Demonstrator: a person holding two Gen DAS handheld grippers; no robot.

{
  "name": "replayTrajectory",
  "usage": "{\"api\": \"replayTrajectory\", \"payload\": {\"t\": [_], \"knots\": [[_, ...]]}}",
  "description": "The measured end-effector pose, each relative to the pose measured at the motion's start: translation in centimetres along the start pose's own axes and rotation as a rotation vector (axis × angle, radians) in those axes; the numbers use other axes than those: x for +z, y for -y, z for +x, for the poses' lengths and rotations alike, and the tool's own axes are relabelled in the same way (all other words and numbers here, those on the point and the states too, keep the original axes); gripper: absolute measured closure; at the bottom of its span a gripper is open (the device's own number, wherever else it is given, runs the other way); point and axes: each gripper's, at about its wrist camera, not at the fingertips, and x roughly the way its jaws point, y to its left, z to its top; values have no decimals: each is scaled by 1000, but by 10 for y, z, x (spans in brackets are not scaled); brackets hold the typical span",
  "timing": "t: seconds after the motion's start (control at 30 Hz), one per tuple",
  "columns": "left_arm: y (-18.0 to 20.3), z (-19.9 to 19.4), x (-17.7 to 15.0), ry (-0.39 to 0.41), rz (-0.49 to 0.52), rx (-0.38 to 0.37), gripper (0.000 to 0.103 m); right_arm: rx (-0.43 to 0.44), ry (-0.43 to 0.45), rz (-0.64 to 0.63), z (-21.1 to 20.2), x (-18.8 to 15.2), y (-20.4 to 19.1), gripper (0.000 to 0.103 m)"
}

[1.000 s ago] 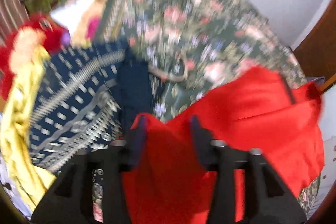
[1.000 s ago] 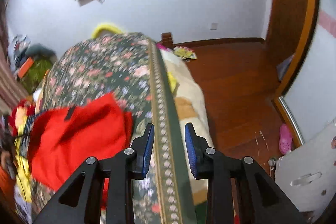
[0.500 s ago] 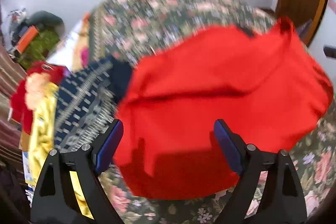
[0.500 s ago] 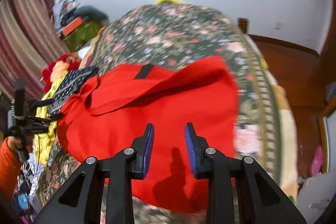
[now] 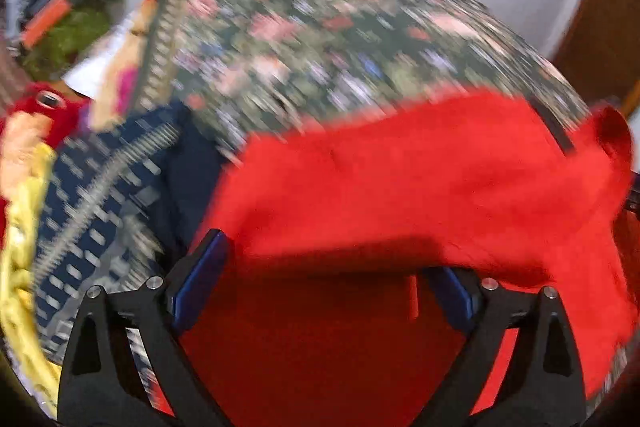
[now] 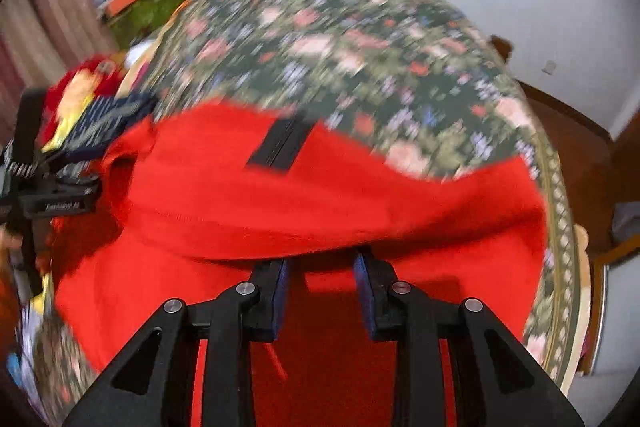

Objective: Fold large clothes

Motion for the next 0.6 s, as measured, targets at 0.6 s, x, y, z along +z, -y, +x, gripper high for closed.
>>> {"api": "replayTrajectory", "payload": {"t": [0.6], "knots": [[-13, -73, -53, 25, -3, -93, 7, 90, -18, -163, -44, -45, -98, 77]]}}
